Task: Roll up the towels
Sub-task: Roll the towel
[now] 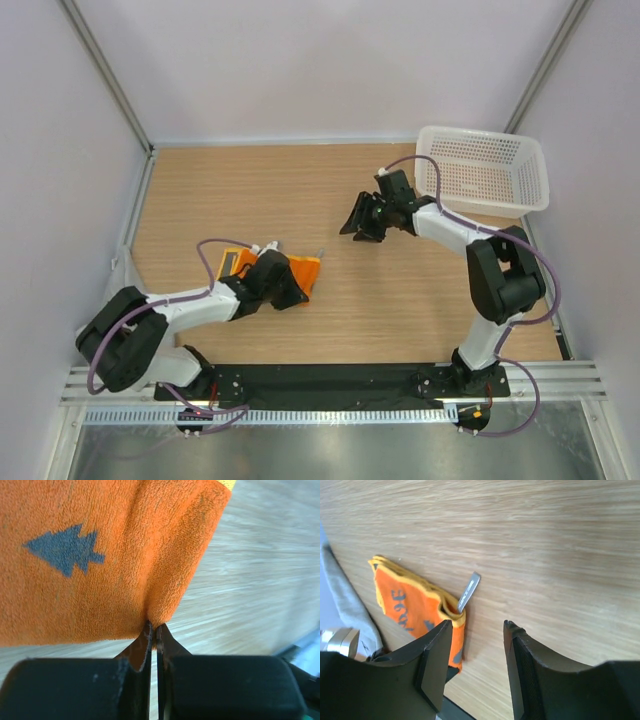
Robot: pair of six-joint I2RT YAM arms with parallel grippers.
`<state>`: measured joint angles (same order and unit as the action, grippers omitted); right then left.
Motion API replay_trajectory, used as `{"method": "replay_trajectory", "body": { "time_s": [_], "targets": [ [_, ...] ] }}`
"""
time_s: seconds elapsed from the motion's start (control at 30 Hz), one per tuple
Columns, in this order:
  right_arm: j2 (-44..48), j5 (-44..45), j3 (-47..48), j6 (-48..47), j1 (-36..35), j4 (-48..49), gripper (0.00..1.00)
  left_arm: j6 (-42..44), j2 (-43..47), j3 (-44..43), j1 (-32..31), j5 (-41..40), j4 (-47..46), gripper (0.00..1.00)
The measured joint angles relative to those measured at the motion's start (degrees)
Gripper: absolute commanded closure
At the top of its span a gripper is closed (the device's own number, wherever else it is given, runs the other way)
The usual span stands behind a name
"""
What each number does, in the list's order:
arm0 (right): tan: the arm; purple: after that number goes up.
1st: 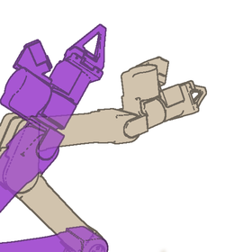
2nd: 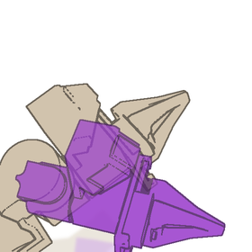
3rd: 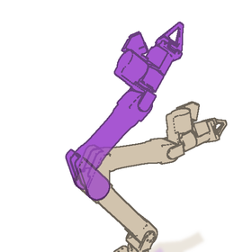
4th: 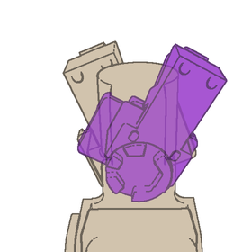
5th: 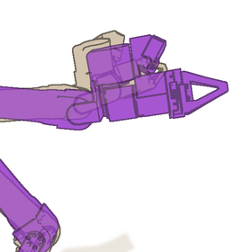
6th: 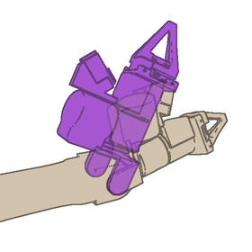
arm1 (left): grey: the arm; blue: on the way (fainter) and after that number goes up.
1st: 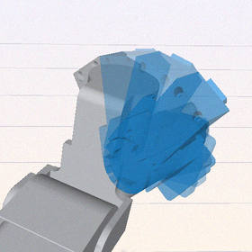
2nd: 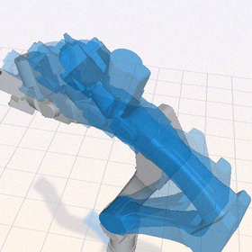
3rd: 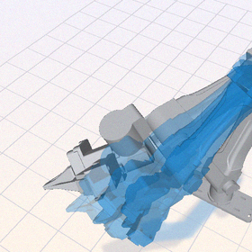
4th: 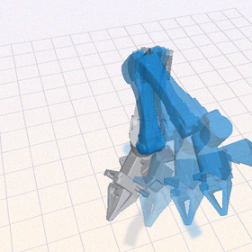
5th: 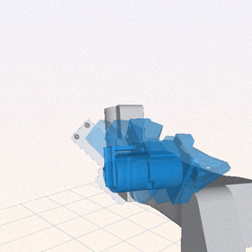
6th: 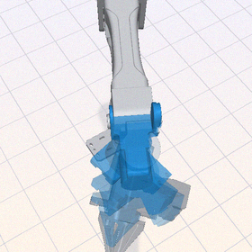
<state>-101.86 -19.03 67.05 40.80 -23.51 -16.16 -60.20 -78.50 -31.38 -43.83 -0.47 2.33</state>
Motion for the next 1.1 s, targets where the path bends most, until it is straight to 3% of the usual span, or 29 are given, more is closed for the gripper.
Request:
{"method": "replay_trajectory", "body": {
  "time_s": [0.17,0.47,0.9,1.1],
  "targets": [
    [4.9,-1.4,-2.5,-0.4,-0.1,-0.2,0.48,-5.6,2.6,6.0,5.0,9.7,-11.8,0.99],
    [7.1,-4.7,-6.4,-0.4,-2.0,-0.2,0.48,-13.6,4.1,11.2,10.9,19.7,-24.1,0.99],
    [6.1,-6.7,-3.6,0.2,-11.9,3.4,0.55,-21.6,5.1,17.8,17.4,25.5,-29.9,1.0],
    [2.0,-6.7,-0.4,1.2,-14.7,5.8,0.58,-22.9,6.0,19.3,20.9,26.8,-27.3,1.0]
  ]
}}
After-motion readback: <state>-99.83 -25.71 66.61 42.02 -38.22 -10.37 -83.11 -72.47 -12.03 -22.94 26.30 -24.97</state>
